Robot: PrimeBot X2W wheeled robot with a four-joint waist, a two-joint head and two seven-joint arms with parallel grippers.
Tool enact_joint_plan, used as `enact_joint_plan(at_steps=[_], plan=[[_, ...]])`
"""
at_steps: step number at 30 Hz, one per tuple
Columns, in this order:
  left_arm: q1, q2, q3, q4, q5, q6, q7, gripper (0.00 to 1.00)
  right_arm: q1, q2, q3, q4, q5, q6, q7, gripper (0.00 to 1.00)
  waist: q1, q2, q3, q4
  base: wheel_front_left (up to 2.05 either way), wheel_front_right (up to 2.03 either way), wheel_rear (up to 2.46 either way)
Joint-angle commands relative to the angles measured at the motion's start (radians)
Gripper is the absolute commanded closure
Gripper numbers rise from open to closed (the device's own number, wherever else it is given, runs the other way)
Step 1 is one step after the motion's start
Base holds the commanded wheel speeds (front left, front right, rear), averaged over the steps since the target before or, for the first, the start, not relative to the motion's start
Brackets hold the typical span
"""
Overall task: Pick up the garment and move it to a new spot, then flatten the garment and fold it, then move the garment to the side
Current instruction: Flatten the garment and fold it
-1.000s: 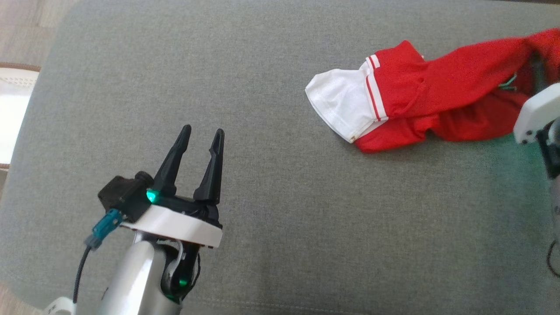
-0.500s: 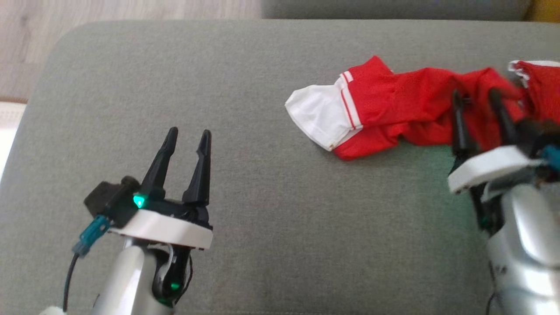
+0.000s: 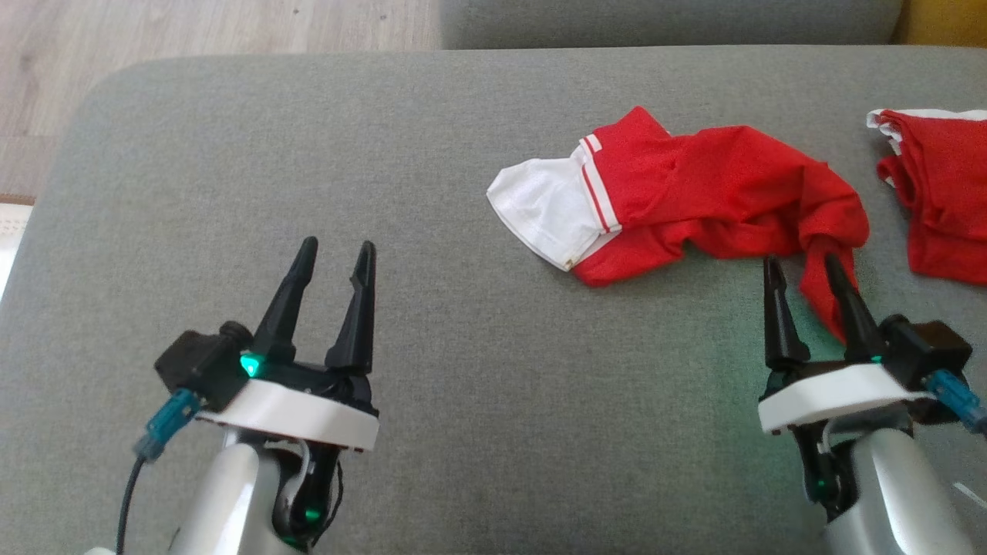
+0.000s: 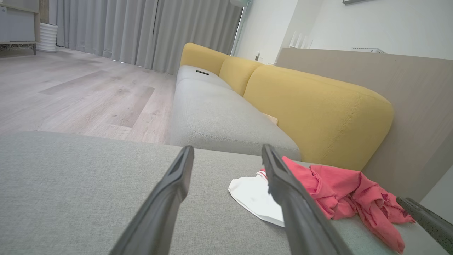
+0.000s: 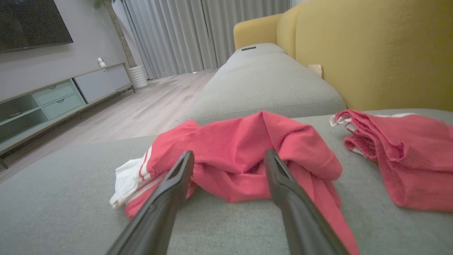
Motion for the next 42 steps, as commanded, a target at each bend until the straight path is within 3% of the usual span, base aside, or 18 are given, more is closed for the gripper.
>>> enact_joint_plan(at_steps=[1, 10, 19, 27, 28, 29, 35, 42], plan=[[-0.014, 0.004, 0.026, -0.029, -0.007, -0.006, -0.005, 0.0, -0.026, 0.006, 0.038, -0.052, -0.008, -0.001, 0.006, 0.0, 0.0, -0.0001, 0.0, 0.005, 0.0, 0.0, 0.0], [-0.029, 0.004, 0.001, -0.023, -0.026, -0.006, -0.005, 0.0, -0.079, -0.018, 0.143, -0.081, -0.052, -0.001, 0.09, 0.0, 0.0, -0.0001, 0.026, 0.062, 0.0, 0.0, 0.0], [-0.041, 0.004, -0.026, -0.018, -0.054, -0.006, -0.005, 0.0, -0.208, -0.033, 0.102, 0.085, -0.063, -0.001, 0.173, 0.0, 0.0, -0.0001, 0.068, 0.141, 0.0, 0.0, 0.0], [-0.047, 0.004, -0.038, -0.018, -0.063, -0.006, -0.005, 0.0, -0.293, -0.043, 0.075, 0.224, -0.095, -0.001, 0.178, 0.0, 0.0, -0.0001, 0.09, 0.177, 0.0, 0.0, 0.0], [-0.048, 0.004, -0.039, -0.018, -0.063, -0.006, -0.005, 0.0, -0.303, -0.041, 0.076, 0.238, -0.091, -0.001, 0.174, 0.15, 0.0, -0.0001, 0.091, 0.178, 0.0, 0.0, 0.0], [-0.049, 0.004, -0.04, -0.018, -0.064, -0.006, -0.005, 0.0, -0.311, -0.039, 0.078, 0.249, -0.086, -0.001, 0.167, 1.0, 0.0, -0.0001, 0.093, 0.179, 0.0, 0.0, 0.0], [-0.05, 0.004, -0.036, -0.011, -0.059, -0.006, -0.005, 0.0, -0.348, -0.037, 0.153, 0.265, -0.071, -0.001, 0.094, 1.0, 0.0, -0.0001, 0.081, 0.163, 0.0, 0.0, 0.0], [-0.037, 0.004, -0.027, -0.006, -0.048, -0.006, -0.005, 0.0, -0.321, -0.038, 0.277, 0.171, -0.016, -0.001, 0.02, 1.0, 0.0, -0.0001, 0.04, 0.121, 0.0, 0.0, 0.0]])
